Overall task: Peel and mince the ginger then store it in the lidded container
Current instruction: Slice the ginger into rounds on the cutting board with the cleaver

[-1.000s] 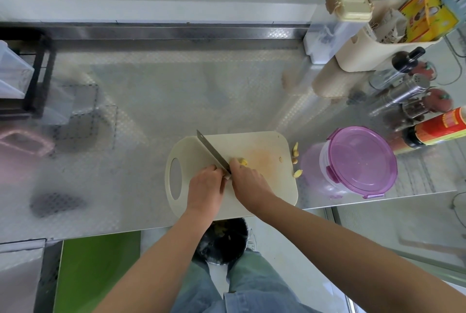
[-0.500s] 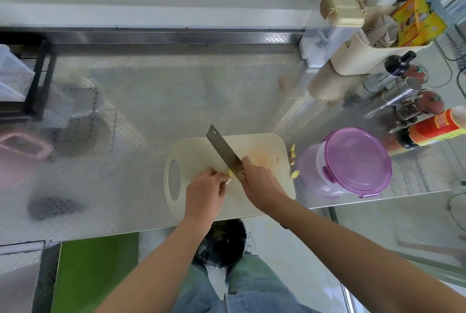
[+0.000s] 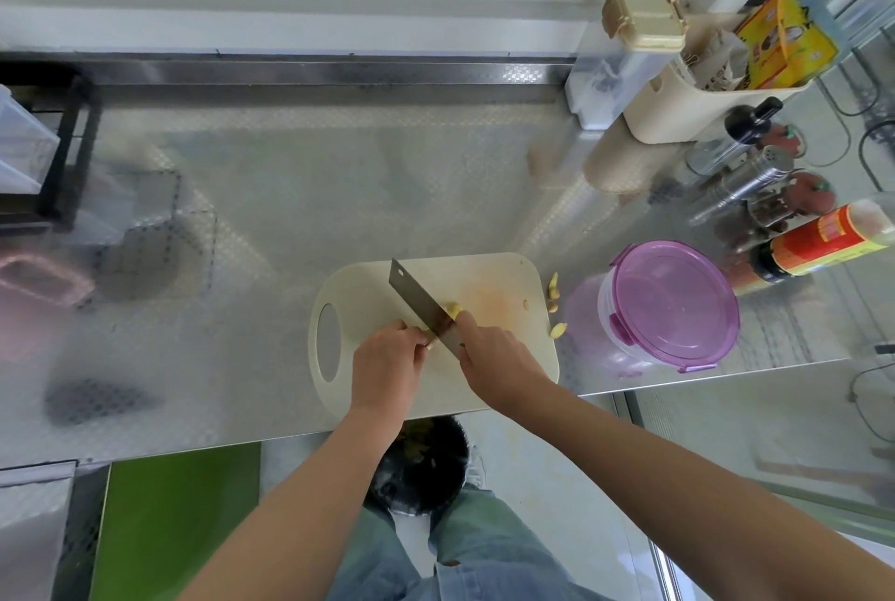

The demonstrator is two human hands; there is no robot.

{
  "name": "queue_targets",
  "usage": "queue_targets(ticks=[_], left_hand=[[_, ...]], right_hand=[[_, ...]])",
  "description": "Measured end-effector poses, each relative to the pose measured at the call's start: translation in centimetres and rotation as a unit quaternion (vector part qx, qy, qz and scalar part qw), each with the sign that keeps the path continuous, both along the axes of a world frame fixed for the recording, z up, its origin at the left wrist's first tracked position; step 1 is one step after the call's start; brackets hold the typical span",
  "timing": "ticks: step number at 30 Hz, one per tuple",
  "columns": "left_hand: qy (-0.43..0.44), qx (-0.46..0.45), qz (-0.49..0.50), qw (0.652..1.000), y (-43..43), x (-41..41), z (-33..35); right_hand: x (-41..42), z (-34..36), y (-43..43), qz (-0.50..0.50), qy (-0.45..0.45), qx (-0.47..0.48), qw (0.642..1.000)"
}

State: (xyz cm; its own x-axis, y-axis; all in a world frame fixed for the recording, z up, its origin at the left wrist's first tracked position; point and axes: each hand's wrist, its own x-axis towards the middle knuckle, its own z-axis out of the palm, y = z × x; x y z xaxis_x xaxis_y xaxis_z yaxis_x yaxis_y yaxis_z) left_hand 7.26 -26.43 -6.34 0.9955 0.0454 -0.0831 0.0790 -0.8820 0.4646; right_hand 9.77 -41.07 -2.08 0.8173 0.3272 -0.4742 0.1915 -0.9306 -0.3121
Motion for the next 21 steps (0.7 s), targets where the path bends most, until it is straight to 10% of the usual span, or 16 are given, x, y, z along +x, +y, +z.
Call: queue_targets(ticks=[21], left_hand=[[0.008,0.024,-0.023,0.999,-0.4,0.3,0.6]], right_hand=[[0.0,0.3,1.9,0.006,-0.024,-0.014,1.0]])
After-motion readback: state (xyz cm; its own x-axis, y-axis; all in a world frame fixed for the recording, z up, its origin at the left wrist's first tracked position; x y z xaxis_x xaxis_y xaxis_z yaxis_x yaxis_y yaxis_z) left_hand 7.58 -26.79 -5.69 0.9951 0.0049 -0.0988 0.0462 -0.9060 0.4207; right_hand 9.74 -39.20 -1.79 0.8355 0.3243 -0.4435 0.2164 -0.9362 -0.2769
